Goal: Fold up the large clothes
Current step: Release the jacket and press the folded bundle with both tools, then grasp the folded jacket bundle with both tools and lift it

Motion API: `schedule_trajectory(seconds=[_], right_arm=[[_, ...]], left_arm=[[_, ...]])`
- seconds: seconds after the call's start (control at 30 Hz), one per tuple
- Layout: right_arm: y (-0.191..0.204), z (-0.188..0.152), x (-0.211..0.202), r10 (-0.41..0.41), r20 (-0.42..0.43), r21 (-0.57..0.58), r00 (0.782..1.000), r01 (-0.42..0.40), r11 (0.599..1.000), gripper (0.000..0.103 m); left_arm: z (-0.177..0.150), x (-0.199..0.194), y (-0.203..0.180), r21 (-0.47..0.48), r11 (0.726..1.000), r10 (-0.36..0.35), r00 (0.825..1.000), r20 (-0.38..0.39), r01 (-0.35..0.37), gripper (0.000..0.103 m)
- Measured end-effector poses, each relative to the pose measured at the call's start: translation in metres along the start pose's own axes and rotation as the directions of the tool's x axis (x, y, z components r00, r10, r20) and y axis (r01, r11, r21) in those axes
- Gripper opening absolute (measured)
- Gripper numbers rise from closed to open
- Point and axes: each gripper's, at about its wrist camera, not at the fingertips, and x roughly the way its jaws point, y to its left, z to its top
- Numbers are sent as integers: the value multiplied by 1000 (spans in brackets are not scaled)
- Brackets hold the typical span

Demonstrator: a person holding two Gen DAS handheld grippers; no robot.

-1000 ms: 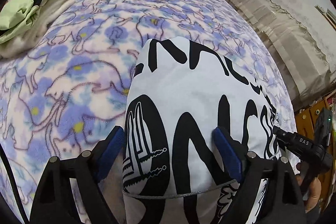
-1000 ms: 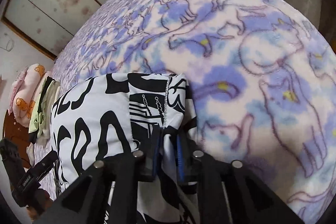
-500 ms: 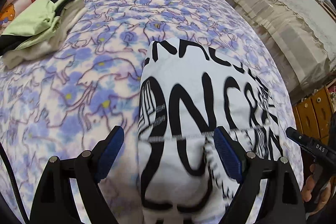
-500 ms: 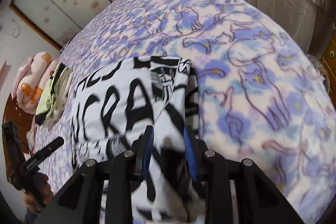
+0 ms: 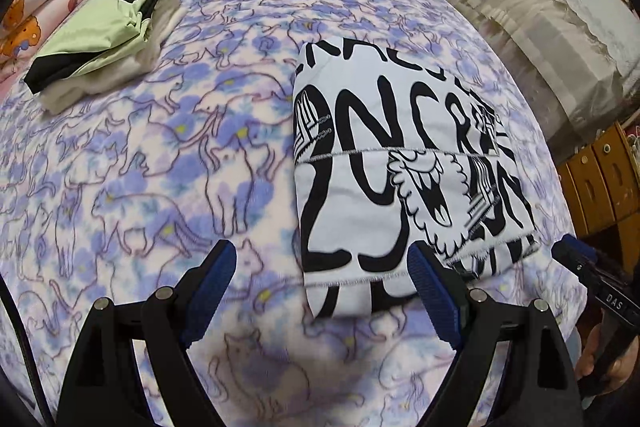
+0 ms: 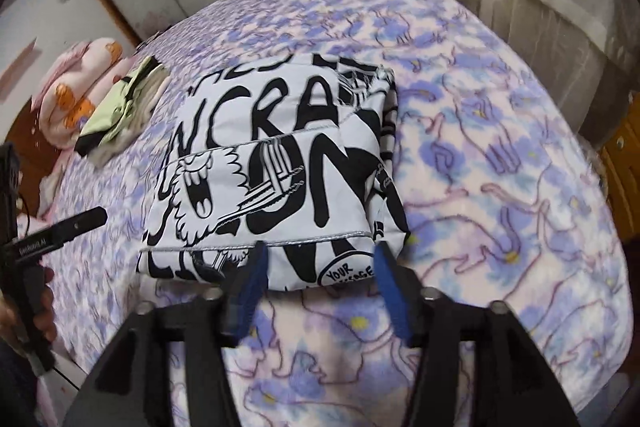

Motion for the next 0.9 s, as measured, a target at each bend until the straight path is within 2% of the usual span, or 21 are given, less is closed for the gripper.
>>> schedule_trajectory(seconds=[0.03,0.07,0.17,0.23,0.6,0.7,0.9], right_arm=[[3,1,-3,-2,6,-17,1000,2,1000,78],[6,2,-7,-5,14,-33,1000,5,999,83],[10,8,-13,-6,27,-62,1000,7,998,83],[9,12,-12,4,28,-65,1000,-2,998,83],[-18,37,28,50,-20,-33,999,-50,998,83],[-31,44,47,68,-33,-10,997,-68,998,83],[-52,51,88,92,-103,36,990,-89,995,83]], left_arm=[[0,-1,0,3,1000,-7,1000,-5,7,86],[0,-3,-1,6,1000,-14,1000,-11,14,86],[2,-4,-4,24,998,-52,998,-42,53,92],[5,0,-7,29,997,-70,995,-69,72,103],[28,37,-10,26,989,-145,989,-31,145,103],[35,58,-11,27,984,-175,983,-47,177,103],[43,106,-8,-1,980,-199,972,-127,200,103]])
